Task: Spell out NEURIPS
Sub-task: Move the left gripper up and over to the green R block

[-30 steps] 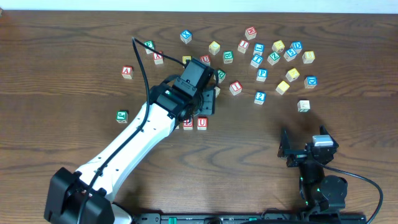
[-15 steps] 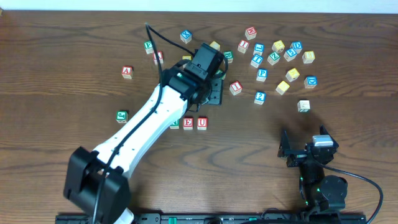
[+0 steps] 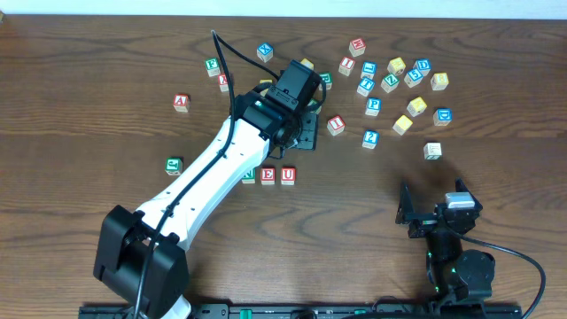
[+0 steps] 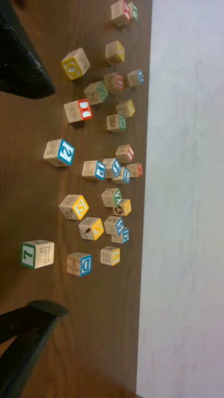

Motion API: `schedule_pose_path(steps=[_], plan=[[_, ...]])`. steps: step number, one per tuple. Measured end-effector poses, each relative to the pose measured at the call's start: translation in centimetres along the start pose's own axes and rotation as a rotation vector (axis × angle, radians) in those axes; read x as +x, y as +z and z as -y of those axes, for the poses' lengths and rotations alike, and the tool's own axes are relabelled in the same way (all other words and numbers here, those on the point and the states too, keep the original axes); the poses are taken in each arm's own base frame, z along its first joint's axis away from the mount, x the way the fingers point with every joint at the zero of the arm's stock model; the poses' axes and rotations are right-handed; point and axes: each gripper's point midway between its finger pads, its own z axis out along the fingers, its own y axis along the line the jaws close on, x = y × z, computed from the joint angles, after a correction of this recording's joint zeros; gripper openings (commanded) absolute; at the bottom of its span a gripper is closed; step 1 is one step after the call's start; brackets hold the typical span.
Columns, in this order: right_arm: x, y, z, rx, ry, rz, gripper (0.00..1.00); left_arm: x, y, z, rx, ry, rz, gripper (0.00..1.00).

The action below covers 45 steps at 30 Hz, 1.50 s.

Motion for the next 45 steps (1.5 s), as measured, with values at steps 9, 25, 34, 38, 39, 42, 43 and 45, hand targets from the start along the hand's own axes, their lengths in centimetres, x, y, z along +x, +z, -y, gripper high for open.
schedule_pose_path(steps=[9,25,34,38,39,42,43,45], plan=[[0.0,0.0,0.0,0.000,0.000,0.000,0.99,0.1,0.0,-0.5,-0.029,0.003,-0.002,0.56],[0.0,0.0,0.0,0.000,0.000,0.000,0.99,0.0,0.0,-0.6,-0.032,0.003,0.002,0.55],[0.0,0.0,0.0,0.000,0.000,0.000,0.99,-0.3,0.0,-0.4,-0.025,0.003,0.017,0.55],[0.0,0.0,0.0,0.000,0.000,0.000,0.99,-0.6,0.0,-0.3,-0.020,0.007,0.028,0.55],[0.0,0.0,0.0,0.000,0.000,0.000,0.99,-0.7,0.0,-0.2,-0.018,0.007,0.032,0.55],[0.0,0.0,0.0,0.000,0.000,0.000,0.99,-1.0,0.0,-0.1,-0.012,0.007,0.046,0.55],[0.0,0.0,0.0,0.000,0.000,0.000,0.99,-1.1,0.0,-0.1,-0.011,0.007,0.048,0.55],[0.0,0.0,0.0,0.000,0.000,0.000,0.99,-1.1,0.0,-0.1,-0.011,0.011,0.049,0.56]])
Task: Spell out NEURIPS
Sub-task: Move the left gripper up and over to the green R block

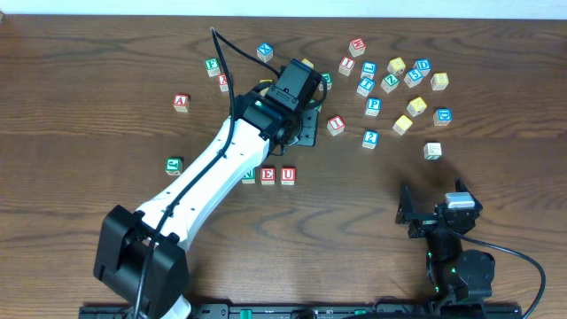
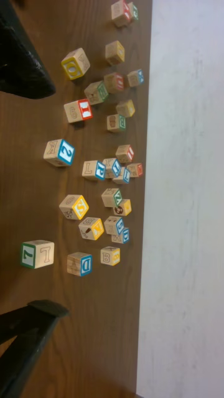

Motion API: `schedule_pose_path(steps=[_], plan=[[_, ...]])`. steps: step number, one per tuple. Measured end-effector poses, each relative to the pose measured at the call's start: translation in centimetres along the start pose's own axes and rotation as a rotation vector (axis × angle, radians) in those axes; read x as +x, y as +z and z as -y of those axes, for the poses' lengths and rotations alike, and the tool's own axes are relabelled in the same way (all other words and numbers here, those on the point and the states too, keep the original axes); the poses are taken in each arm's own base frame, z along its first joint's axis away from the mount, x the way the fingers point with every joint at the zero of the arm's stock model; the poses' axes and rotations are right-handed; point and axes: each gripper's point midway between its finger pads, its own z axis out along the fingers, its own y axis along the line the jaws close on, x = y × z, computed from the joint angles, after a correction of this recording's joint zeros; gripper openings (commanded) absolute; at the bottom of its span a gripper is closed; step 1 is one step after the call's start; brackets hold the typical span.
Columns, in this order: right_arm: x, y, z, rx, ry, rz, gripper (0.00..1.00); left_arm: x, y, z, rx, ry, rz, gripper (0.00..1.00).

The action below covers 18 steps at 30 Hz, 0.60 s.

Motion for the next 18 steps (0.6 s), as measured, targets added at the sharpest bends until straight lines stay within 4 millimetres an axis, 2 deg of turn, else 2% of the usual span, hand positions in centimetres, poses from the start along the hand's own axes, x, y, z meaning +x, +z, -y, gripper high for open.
schedule_pose_path(steps=[6,14,18], plan=[[0.0,0.0,0.0,0.000,0.000,0.000,0.99,-0.7,0.9,0.3,-0.004,0.017,-0.008,0.57],[0.0,0.0,0.0,0.000,0.000,0.000,0.99,-1.4,4.7,0.6,-0.046,0.042,-0.101,0.59],[0.0,0.0,0.0,0.000,0.000,0.000,0.99,-2.2,6.0,0.9,-0.056,0.061,-0.114,0.61]])
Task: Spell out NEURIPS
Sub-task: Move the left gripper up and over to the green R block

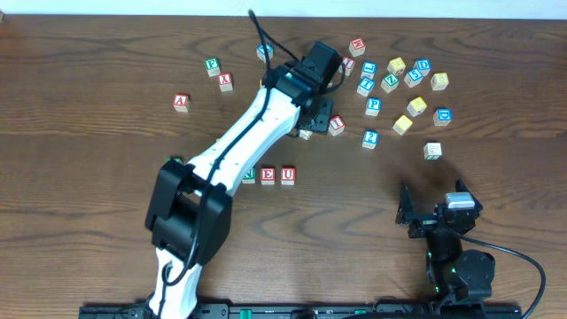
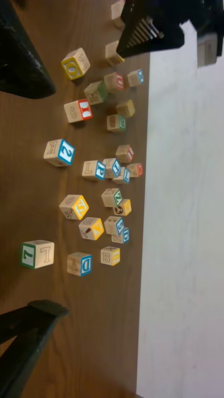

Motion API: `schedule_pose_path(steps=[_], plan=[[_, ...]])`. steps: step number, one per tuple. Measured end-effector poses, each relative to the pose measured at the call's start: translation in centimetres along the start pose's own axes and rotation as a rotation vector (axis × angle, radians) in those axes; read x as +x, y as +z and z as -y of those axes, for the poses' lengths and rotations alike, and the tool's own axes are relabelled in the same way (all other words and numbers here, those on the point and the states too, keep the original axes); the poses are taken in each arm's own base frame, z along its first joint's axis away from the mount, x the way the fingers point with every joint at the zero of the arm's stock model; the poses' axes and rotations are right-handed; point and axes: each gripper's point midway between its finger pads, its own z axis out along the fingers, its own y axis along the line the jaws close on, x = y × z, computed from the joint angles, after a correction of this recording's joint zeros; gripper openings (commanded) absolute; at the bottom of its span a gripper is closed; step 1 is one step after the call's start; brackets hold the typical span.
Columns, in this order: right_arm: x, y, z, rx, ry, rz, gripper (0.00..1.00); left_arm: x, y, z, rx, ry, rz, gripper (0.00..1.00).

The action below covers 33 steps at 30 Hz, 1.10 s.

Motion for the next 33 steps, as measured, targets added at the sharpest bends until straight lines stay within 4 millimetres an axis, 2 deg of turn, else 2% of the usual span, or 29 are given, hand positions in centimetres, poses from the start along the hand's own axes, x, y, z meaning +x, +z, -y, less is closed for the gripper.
schedule_pose_path(steps=[5,8,16,19,22,27,29,33], plan=[[0.0,0.0,0.0,0.000,0.000,0.000,0.99,-0.6,-0.2,-0.3,-0.018,0.027,0.013,0.65],[0.0,0.0,0.0,0.000,0.000,0.000,0.99,-1.1,-0.5,-1.2,-0.045,0.023,0.024,0.65],[0.0,0.0,0.0,0.000,0.000,0.000,0.99,-2.8,-1.2,-6.6,-0.111,-0.025,0.037,0.65],[0.0,0.0,0.0,0.000,0.000,0.000,0.99,-3.6,-1.7,-8.0,-0.125,-0.028,0.055,0.65],[0.0,0.0,0.0,0.000,0.000,0.000,0.99,-4.1,-2.3,-8.4,-0.133,-0.001,0.066,0.65],[0.0,0.0,0.0,0.000,0.000,0.000,0.99,-5.4,-2.9,-7.6,-0.127,0.055,0.090,0.66],[0.0,0.0,0.0,0.000,0.000,0.000,0.99,-5.7,-2.5,-7.5,-0.130,0.078,0.077,0.66],[0.0,0.0,0.0,0.000,0.000,0.000,0.99,-5.6,-0.2,-7.6,-0.142,0.114,0.014,0.65]])
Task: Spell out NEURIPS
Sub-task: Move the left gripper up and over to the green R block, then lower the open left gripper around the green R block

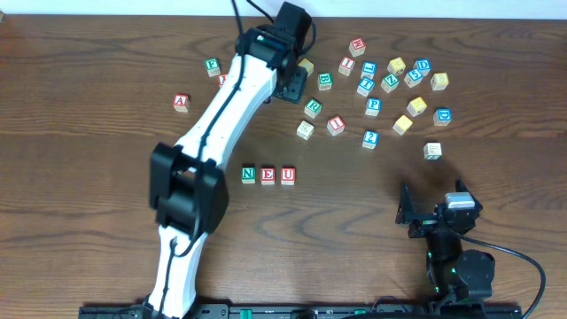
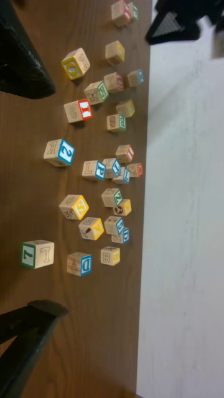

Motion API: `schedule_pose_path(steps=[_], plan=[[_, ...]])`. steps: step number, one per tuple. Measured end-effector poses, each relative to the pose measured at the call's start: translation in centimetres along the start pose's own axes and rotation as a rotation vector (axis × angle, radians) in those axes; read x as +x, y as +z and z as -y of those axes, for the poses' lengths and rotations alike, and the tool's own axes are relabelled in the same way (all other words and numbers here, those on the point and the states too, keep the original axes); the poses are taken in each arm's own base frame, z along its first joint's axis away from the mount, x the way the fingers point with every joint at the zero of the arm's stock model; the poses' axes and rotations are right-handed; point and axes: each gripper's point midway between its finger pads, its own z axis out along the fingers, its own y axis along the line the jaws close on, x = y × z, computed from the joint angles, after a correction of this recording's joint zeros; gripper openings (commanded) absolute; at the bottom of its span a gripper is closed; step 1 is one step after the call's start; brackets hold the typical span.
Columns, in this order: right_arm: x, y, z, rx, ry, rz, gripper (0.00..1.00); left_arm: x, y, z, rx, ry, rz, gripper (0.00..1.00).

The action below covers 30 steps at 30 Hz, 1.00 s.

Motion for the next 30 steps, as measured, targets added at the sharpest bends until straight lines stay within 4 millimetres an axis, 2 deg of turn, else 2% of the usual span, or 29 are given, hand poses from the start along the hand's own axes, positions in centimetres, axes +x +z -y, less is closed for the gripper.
schedule_pose_path(steps=[4,6,8,10,11,14,30], plan=[[0.0,0.0,0.0,0.000,0.000,0.000,0.99,0.4,3.0,0.5,-0.005,0.048,-0.066,0.66],[0.0,0.0,0.0,0.000,0.000,0.000,0.99,0.6,3.8,0.6,-0.006,0.062,-0.083,0.71],[0.0,0.0,0.0,0.000,0.000,0.000,0.99,1.2,4.6,0.9,-0.008,0.090,-0.109,0.82],[0.0,0.0,0.0,0.000,0.000,0.000,0.99,1.2,4.5,1.1,-0.007,0.102,-0.109,0.82],[0.0,0.0,0.0,0.000,0.000,0.000,0.99,1.1,4.4,1.3,-0.005,0.106,-0.104,0.77],[0.0,0.0,0.0,0.000,0.000,0.000,0.99,0.7,4.0,1.9,0.002,0.125,-0.088,0.69],[0.0,0.0,0.0,0.000,0.000,0.000,0.99,0.4,3.7,5.5,0.157,0.197,-0.061,0.69]])
